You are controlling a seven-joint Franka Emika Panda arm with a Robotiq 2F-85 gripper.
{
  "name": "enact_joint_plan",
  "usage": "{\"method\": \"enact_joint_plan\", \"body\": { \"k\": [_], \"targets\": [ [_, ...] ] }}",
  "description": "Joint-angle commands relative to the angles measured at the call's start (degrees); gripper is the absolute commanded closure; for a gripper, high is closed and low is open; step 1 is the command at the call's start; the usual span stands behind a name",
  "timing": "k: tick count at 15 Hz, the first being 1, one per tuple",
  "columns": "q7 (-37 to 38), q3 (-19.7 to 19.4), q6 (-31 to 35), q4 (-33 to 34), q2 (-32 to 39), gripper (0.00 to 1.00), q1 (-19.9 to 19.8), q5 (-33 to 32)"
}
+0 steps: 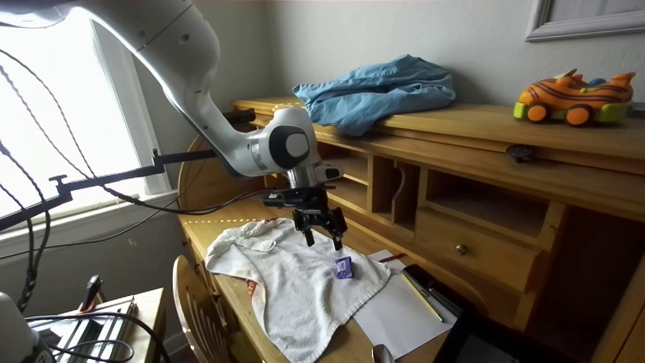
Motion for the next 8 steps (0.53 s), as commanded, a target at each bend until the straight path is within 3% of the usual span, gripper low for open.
{"method": "enact_joint_plan", "body": {
  "k": [1,7,8],
  "targets": [
    [-0.92,-2.11,4.72,4.09,5.87,0.00,0.99,-4.63],
    [-2.45,-4.26,10.04,8.16,12.24,0.00,2.05,-7.01],
    [-2.80,-4.52,10.53,8.66,13.01,0.25,2.27,-6.90]
  ]
}}
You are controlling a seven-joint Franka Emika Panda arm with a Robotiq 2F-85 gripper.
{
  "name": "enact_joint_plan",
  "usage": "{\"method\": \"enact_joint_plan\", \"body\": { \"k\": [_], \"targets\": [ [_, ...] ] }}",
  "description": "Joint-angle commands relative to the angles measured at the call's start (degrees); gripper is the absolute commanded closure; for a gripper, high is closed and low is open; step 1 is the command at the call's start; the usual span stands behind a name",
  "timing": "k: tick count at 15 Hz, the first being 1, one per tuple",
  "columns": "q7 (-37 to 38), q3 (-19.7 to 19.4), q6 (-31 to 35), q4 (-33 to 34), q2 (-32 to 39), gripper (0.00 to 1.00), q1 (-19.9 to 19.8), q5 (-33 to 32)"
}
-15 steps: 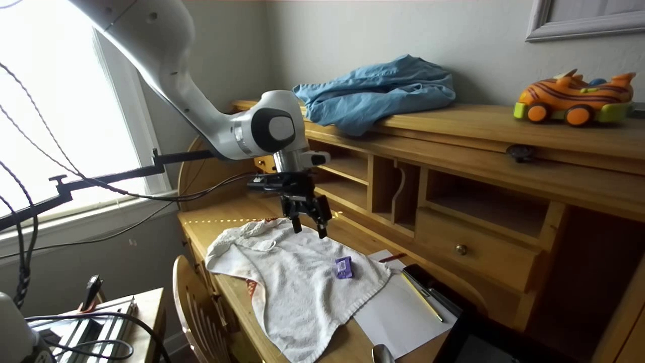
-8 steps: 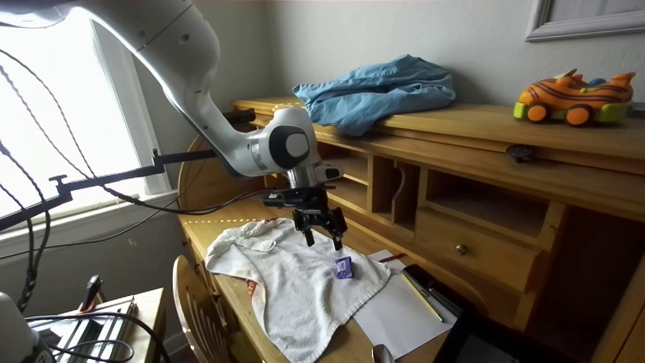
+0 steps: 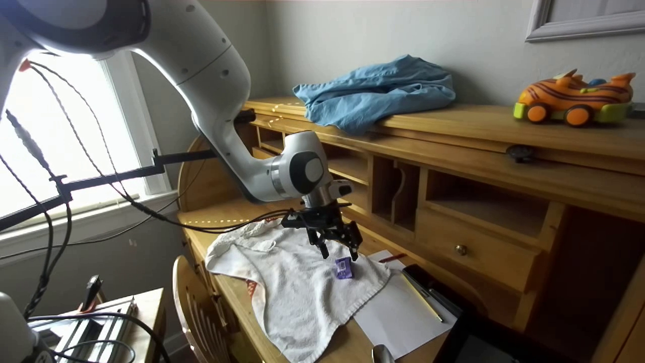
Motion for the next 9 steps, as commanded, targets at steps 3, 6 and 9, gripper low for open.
{"method": "enact_joint_plan", "body": {
  "k": [3,6,9],
  "targets": [
    [-2.12,-1.79,2.98,4.14,5.00,0.41,1.68,-0.98],
    [-3.07,-1.96,3.03,5.07,6.20,0.64,2.02,-0.54],
    [-3.70,-1.60,2.81,5.35,6.48,0.84,1.94,0.23]
  ]
}}
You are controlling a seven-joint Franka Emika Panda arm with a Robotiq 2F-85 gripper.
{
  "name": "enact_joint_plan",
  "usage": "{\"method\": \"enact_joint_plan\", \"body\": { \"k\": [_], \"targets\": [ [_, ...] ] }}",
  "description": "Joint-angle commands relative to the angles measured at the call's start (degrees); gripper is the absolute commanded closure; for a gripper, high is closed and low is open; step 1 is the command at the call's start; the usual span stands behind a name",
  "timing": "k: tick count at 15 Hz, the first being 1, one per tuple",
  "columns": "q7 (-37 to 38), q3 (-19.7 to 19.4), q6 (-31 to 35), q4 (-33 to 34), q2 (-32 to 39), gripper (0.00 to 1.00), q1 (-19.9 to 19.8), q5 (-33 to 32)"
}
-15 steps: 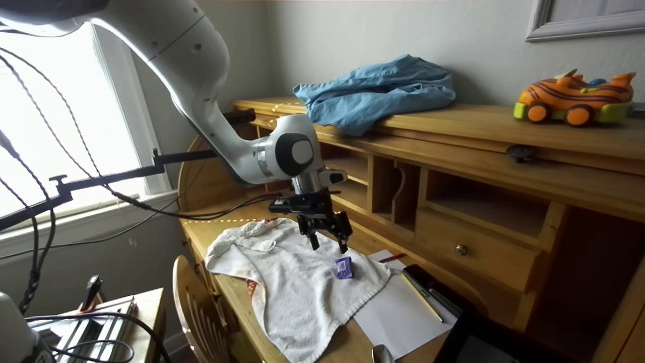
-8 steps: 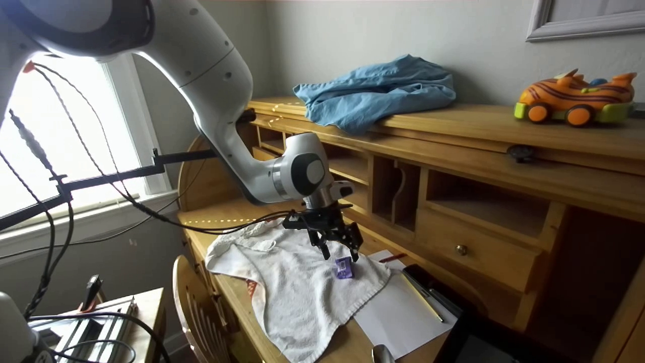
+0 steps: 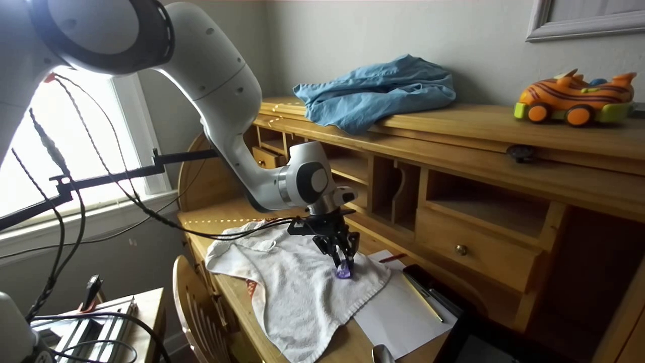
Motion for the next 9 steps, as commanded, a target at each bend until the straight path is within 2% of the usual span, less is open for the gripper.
{"method": "enact_joint_plan", "body": {
  "k": [1,2,4,9],
  "targets": [
    [-1.84,0.32,0.26,0.71,0.40,0.92,0.06,1.36],
    [-2.24,1.13,0.37,-0.17,-0.60,0.97,-0.47,2.43],
    [-1.75,1.82,-0.97,-1.61,-2.63,1.00,-0.43,3.93],
    [-0.51,2.13,-6.09,-2.54,-6.27,0.98,1.81,6.13]
  ]
}}
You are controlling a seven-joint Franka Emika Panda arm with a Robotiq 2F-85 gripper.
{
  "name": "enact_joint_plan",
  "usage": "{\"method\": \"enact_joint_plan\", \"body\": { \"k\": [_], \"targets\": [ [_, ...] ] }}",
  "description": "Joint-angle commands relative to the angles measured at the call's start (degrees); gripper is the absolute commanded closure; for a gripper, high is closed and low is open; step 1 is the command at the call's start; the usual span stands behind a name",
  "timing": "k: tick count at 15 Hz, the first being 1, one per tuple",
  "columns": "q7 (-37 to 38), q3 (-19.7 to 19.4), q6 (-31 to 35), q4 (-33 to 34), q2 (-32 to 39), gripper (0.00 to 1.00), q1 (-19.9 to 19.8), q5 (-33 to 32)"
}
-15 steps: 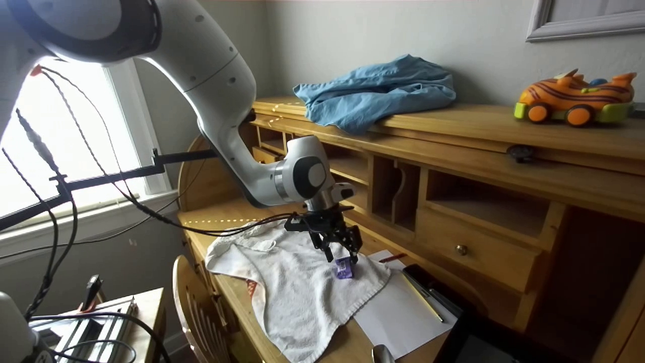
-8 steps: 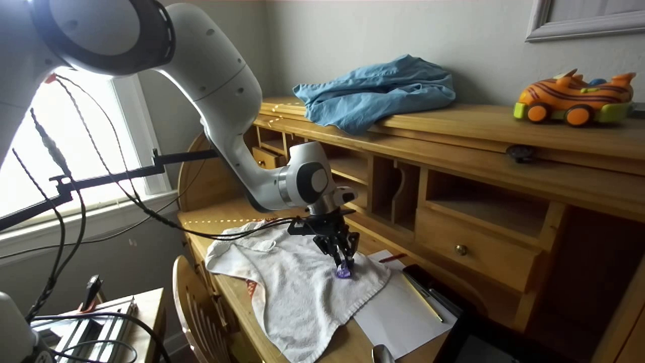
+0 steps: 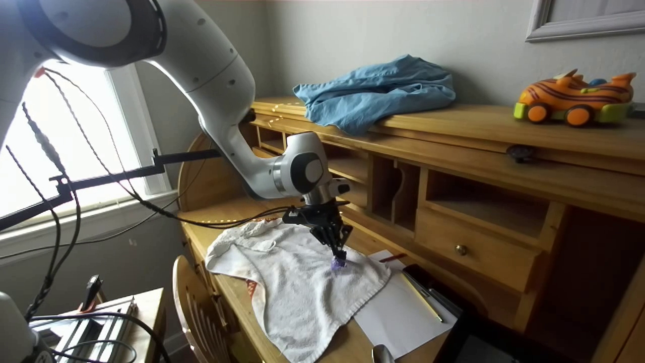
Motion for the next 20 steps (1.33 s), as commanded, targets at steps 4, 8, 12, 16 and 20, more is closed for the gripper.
{"method": "enact_joint_plan", "body": {
  "k": [4,8,12,16,20],
  "targets": [
    [0.38,-0.08,-9.66,-0.94,-5.44,0.99,3.68,-0.08],
    [0.72,0.13,-13.10,-0.43,-6.42,0.99,4.79,-1.86],
    [1.95,-0.17,-14.81,0.32,-6.87,0.99,5.82,-6.74],
    [3.31,1.54,-13.30,-0.17,-7.96,0.99,4.89,-7.65],
    [5.32,4.35,-13.22,-2.04,-9.90,0.99,3.52,-0.95]
  ]
}}
